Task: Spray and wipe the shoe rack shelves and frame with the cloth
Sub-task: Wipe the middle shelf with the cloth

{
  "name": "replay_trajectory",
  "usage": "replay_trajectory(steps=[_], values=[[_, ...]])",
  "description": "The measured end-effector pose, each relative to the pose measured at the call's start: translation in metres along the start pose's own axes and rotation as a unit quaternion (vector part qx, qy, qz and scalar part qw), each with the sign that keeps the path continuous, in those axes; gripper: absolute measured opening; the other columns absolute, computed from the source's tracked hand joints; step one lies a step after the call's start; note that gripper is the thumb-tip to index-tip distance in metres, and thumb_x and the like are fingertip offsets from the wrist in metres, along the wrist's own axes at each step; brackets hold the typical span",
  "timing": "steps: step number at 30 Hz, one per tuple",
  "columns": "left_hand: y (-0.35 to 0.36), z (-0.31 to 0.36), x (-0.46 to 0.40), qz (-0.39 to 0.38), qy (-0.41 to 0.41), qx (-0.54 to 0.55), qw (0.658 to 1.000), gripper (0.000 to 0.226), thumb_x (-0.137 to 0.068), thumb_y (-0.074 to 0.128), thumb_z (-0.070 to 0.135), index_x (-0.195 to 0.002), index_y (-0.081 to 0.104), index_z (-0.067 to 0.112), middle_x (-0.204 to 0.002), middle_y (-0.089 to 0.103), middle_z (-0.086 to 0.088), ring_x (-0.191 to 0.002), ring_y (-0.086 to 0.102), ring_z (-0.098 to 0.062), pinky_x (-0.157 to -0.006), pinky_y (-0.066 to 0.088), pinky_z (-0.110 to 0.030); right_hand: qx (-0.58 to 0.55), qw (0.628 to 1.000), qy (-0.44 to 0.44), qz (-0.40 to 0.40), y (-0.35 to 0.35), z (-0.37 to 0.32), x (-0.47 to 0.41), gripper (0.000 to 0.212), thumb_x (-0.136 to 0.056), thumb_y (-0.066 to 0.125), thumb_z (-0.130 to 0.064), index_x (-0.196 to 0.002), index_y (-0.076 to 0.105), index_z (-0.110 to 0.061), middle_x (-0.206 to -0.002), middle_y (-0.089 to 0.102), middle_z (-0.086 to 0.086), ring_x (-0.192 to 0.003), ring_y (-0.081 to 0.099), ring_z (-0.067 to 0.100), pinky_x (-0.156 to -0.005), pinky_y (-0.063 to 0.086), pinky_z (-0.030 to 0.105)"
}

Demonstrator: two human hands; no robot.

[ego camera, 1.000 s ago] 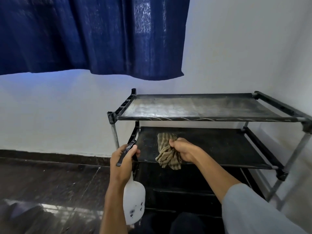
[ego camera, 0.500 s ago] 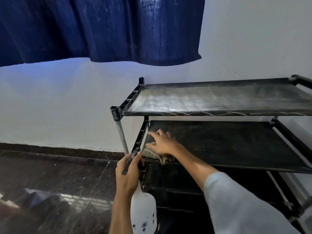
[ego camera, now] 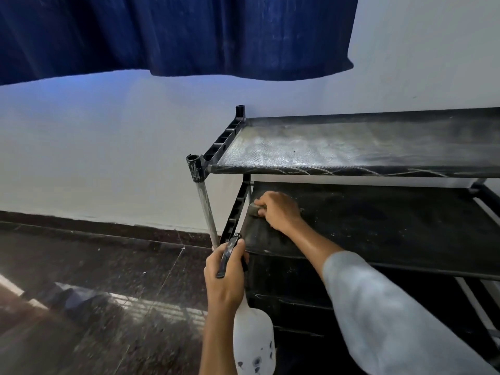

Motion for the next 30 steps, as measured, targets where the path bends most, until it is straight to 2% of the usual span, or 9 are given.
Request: replay_trajectory(steps=[3,6,8,11,17,21,24,27,30], values=[[0.001,0.005,-0.002,-0.005,0.014,-0.006,1.0,0.039,-0.095,0.057,0.02,-0.071,0.056,-0.011,-0.064,0.055,-0.024,-0.062,0.053,-0.025,-0.065,0.044,-0.037,-0.005,0.999,-0.015,-0.047,0.003,-0.011,0.003,0.02,-0.086,0.067,-0.026,-0.105,0.072,-0.024,-0.107,0.071,0.002,-0.101,0.065,0.023,-0.085,0.051,0.031],[-0.002,0.007,-0.004,0.004,0.02,-0.007,1.0,0.039,-0.095,0.057,0.021,-0.071,0.057,-0.01,-0.065,0.056,-0.026,-0.061,0.051,-0.026,-0.063,0.042,-0.038,-0.063,0.979,-0.067,-0.181,0.003,-0.013,0.029,0.025,-0.081,0.073,-0.03,-0.106,0.072,-0.031,-0.106,0.072,-0.009,-0.089,0.064,0.003,-0.074,0.047,0.016],[-0.003,0.007,-0.003,0.012,0.019,-0.01,1.0,0.039,-0.095,0.057,0.022,-0.072,0.058,-0.01,-0.067,0.056,-0.03,-0.061,0.051,-0.025,-0.063,0.042,-0.038,-0.087,0.967,-0.086,-0.224,0.0,-0.007,0.045,0.028,-0.08,0.075,-0.028,-0.107,0.072,-0.03,-0.108,0.071,-0.013,-0.096,0.063,0.002,-0.083,0.049,0.019],[-0.004,0.005,-0.001,0.012,0.015,-0.014,1.0,0.04,-0.095,0.058,0.023,-0.073,0.057,-0.011,-0.064,0.055,-0.021,-0.062,0.05,-0.023,-0.063,0.042,-0.037,-0.082,0.975,-0.078,-0.193,-0.004,0.004,0.045,0.026,-0.079,0.075,-0.026,-0.105,0.072,-0.03,-0.108,0.07,-0.013,-0.1,0.064,0.007,-0.089,0.051,0.031],[-0.003,0.007,0.002,0.012,0.008,-0.008,1.0,0.039,-0.095,0.059,0.022,-0.073,0.059,-0.01,-0.065,0.056,-0.018,-0.063,0.052,-0.025,-0.065,0.044,-0.038,0.024,1.0,0.012,-0.013,-0.009,0.007,0.001,0.019,-0.086,0.066,-0.023,-0.104,0.073,-0.023,-0.11,0.07,0.004,-0.103,0.064,0.026,-0.083,0.05,0.033],[-0.002,0.015,0.003,0.009,0.022,-0.002,1.0,0.04,-0.096,0.057,0.021,-0.074,0.057,-0.012,-0.07,0.056,-0.033,-0.063,0.052,-0.026,-0.065,0.044,-0.04,-0.061,0.991,-0.04,-0.109,0.003,-0.018,0.017,0.019,-0.081,0.072,-0.029,-0.098,0.075,-0.021,-0.102,0.073,-0.003,-0.092,0.068,0.014,-0.08,0.051,0.025],[0.0,0.018,0.003,0.0,0.029,0.007,1.0,0.041,-0.096,0.056,0.02,-0.073,0.055,-0.013,-0.067,0.052,-0.031,-0.063,0.048,-0.025,-0.065,0.041,-0.038,-0.105,0.975,-0.088,-0.173,-0.003,-0.012,0.052,0.024,-0.076,0.077,-0.028,-0.099,0.075,-0.024,-0.101,0.073,-0.01,-0.09,0.066,0.005,-0.08,0.05,0.021],[0.0,0.018,0.005,-0.001,0.03,0.019,0.999,0.042,-0.095,0.056,0.019,-0.074,0.053,-0.017,-0.072,0.053,-0.037,-0.065,0.05,-0.027,-0.067,0.043,-0.039,-0.097,0.982,-0.047,-0.155,-0.02,0.028,0.063,0.024,-0.075,0.078,-0.026,-0.1,0.075,-0.024,-0.101,0.073,-0.01,-0.091,0.066,0.005,-0.083,0.051,0.025],[0.001,0.018,0.006,-0.006,0.025,0.02,0.999,0.043,-0.095,0.056,0.022,-0.075,0.053,-0.016,-0.074,0.053,-0.039,-0.064,0.05,-0.028,-0.065,0.043,-0.039,-0.037,0.997,0.035,-0.059,-0.036,0.069,0.048,0.021,-0.083,0.071,-0.025,-0.103,0.073,-0.022,-0.104,0.072,-0.004,-0.092,0.067,0.013,-0.082,0.052,0.031]])
Point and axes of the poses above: each hand's wrist, its own x-axis away from the middle knuckle, its own y-axis out of the palm, z = x × y, the point moved 6 cm from there along -x, towards the middle knuckle
